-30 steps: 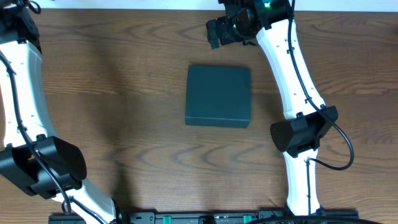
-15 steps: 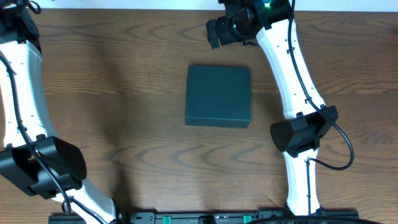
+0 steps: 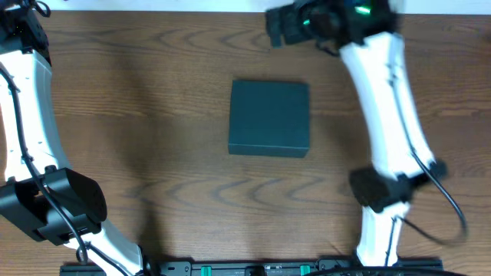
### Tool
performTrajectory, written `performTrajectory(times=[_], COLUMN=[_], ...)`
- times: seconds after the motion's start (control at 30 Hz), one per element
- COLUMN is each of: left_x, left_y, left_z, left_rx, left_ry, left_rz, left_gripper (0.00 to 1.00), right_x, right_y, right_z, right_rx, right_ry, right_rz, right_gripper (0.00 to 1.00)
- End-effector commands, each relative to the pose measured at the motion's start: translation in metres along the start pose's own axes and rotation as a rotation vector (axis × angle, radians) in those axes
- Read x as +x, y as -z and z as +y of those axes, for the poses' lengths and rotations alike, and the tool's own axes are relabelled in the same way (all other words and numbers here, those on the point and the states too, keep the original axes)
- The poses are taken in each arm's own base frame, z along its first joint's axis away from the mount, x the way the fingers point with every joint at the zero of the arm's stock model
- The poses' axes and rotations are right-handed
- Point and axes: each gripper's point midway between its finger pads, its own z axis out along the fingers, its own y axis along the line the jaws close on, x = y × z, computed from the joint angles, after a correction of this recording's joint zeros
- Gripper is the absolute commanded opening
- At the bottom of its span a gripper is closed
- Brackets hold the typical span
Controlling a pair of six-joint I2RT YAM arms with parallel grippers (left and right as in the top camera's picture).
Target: Pack container
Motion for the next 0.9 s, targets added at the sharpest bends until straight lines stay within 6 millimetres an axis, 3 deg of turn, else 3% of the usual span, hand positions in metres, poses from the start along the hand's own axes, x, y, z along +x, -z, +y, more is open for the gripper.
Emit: performTrajectory(times=[0.0, 0.1, 0.23, 0.4, 0.47, 0.63, 0.73, 0.87], left_x=[0.000, 0.000, 0.000, 0.000, 0.000, 0.000, 0.000, 0.000], left_y=[0.001, 0.001, 0.001, 0.001, 0.001, 0.001, 0.001, 0.001], left_z=[0.001, 0.001, 0.001, 0.001, 0.001, 0.001, 0.001, 0.001], left_rx=[-0.003, -0.003, -0.003, -0.003, -0.003, -0.003, -0.003, -0.003], left_ry=[-0.019, -0.019, -0.019, -0.020, -0.020, -0.020, -0.020, -0.020], left_rz=[0.003, 0.003, 0.003, 0.003, 0.003, 0.003, 0.003, 0.003], left_gripper=[0.99, 0.99, 0.98, 0.99, 0.98, 0.99, 0.99, 0.99], right_x=[-0.036, -0.048, -0.045, -0.022, -0.007, 0.028, 0.042, 0.068], right_y=[0.111, 0.183, 0.256, 0.322, 0.339, 0.358, 0.357, 0.339], right_z=[-0.012, -0.013, -0.013, -0.012, -0.018, -0.032, -0.036, -0.042], right_rx=[0.069, 0.092, 0.129, 0.153, 0.185, 0.253, 0.272, 0.292], right_ry=[0.051, 0.126, 0.204, 0.239, 0.227, 0.199, 0.190, 0.179], right_rz=[-0.247, -0.405, -0.544, -0.645, -0.659, -0.689, -0.724, -0.764], right_gripper=[0.99, 0.99, 0.99, 0.99, 0.99, 0.99, 0.99, 0.99])
